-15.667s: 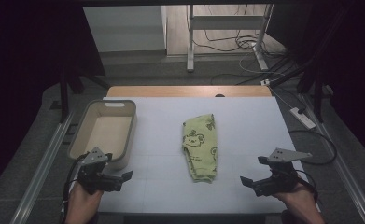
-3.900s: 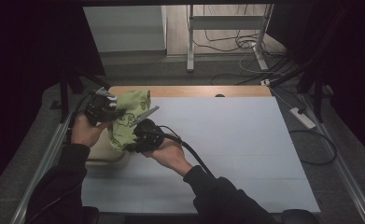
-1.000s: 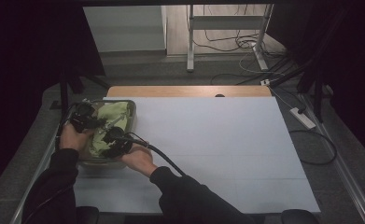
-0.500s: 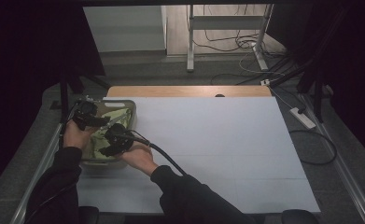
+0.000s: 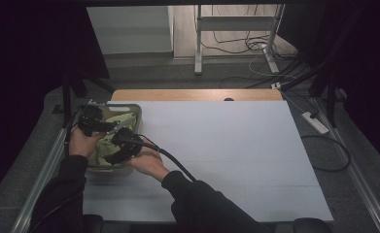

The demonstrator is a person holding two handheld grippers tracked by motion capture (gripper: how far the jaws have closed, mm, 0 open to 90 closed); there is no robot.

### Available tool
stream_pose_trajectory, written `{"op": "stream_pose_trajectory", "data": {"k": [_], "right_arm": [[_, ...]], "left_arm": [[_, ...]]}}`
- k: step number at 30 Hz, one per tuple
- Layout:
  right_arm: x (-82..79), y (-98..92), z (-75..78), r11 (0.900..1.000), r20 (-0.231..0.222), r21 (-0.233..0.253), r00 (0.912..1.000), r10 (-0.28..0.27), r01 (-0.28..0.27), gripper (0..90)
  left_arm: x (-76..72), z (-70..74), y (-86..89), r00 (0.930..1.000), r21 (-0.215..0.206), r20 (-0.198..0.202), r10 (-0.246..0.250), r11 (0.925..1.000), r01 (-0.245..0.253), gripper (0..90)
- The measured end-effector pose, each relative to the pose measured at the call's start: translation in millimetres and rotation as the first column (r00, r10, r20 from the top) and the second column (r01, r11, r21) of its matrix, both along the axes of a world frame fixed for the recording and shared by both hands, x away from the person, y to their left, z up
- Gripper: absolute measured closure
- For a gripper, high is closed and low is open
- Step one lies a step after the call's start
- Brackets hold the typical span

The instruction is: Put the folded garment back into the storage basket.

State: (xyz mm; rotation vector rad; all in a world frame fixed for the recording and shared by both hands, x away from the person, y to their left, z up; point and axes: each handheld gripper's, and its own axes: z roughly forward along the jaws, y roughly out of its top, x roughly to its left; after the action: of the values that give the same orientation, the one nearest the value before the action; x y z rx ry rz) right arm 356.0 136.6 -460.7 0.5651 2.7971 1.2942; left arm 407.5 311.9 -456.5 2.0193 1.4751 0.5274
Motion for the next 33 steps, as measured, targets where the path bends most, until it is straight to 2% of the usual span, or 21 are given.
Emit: {"op": "stream_pose_trajectory", "data": {"k": [5, 9, 12, 18, 25, 33], "right_arm": [[0.1, -7.2, 2.1, 1.000, 0.015, -0.007, 0.9999, -0.002, 0.002, 24.3], [1.5, -12.9, 3.9, 1.000, 0.008, -0.002, 1.0000, 0.001, -0.001, 21.2], [2.5, -16.4, 5.4, 1.000, -0.009, -0.003, 1.0000, 0.004, -0.004, 18.5], [2.6, -21.2, 6.6, 1.000, -0.015, -0.023, 0.9999, -0.001, 0.001, 12.8], [1.4, -27.2, 8.3, 0.999, -0.035, -0.028, 0.9992, 0.020, -0.021, 11.8], [-0.9, -37.0, 12.3, 0.999, -0.026, -0.025, 0.9989, 0.038, -0.039, 8.5]], "left_arm": [[-4.0, 3.6, -2.8, 0.9998, -0.033, 0.021, 0.004, 0.9995, -0.004, 13.0], [-7.6, 6.8, -4.4, 0.9994, -0.070, 0.033, 0.004, 0.9975, -0.001, 10.7], [-10.6, 9.3, -7.0, 0.9990, -0.076, 0.044, 0.005, 0.9971, -0.002, 9.8], [-16.9, 11.2, -13.3, 0.9981, -0.071, 0.061, -0.010, 0.9974, 0.014, 5.8], [-21.7, 9.0, -17.1, 0.9976, -0.072, 0.068, -0.015, 0.9972, 0.020, 3.0], [-27.7, 9.5, -23.1, 0.9929, -0.052, 0.112, -0.040, 0.9976, 0.046, 0.0]]}}
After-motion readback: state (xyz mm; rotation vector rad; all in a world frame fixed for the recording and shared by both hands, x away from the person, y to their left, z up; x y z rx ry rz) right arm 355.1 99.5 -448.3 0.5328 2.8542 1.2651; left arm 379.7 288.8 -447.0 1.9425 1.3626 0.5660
